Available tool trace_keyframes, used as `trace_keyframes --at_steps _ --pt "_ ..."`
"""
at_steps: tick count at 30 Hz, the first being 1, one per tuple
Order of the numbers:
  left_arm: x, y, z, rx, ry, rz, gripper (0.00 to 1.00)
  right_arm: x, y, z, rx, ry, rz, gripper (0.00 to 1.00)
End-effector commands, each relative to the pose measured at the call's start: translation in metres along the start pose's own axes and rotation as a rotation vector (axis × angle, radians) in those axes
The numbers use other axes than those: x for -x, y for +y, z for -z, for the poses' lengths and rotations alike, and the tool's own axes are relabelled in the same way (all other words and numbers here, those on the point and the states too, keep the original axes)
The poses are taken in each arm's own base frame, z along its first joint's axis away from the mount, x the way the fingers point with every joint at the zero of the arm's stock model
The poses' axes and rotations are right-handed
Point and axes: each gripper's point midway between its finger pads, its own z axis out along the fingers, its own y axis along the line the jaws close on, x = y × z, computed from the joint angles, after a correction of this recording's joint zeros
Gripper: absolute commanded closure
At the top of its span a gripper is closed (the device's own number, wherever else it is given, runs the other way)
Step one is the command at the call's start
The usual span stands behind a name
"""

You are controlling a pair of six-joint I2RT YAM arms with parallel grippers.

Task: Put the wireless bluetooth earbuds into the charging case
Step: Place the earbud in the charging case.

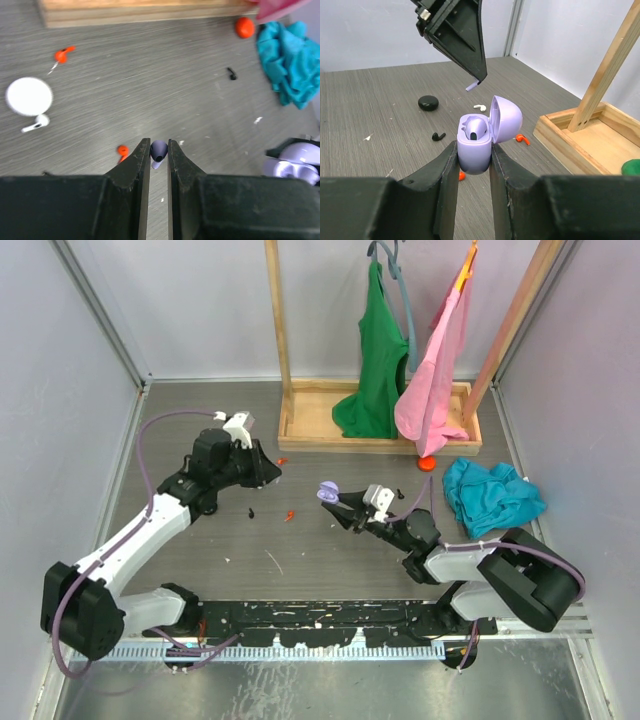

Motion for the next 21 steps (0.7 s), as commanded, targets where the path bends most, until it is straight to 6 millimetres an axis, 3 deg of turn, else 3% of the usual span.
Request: trace_keyframes --at_steps 1,6,21 --pt "0.036 -0.051 0.017 -0.208 -0.166 -0.017 0.93 0.038 -0.008 -0.01 -0.027 -0.119 0.001 0.89" --pt "0.045 -0.072 0.034 -0.32 -0.257 -0.021 0.92 0.041 -0.008 -0.015 -0.03 -0.138 -0.031 0.89" --pt "0.046 -0.115 0.052 -0.541 -0.359 -0.013 0.92 0.048 -0.011 -0.026 -0.047 -0.218 -0.11 0.89"
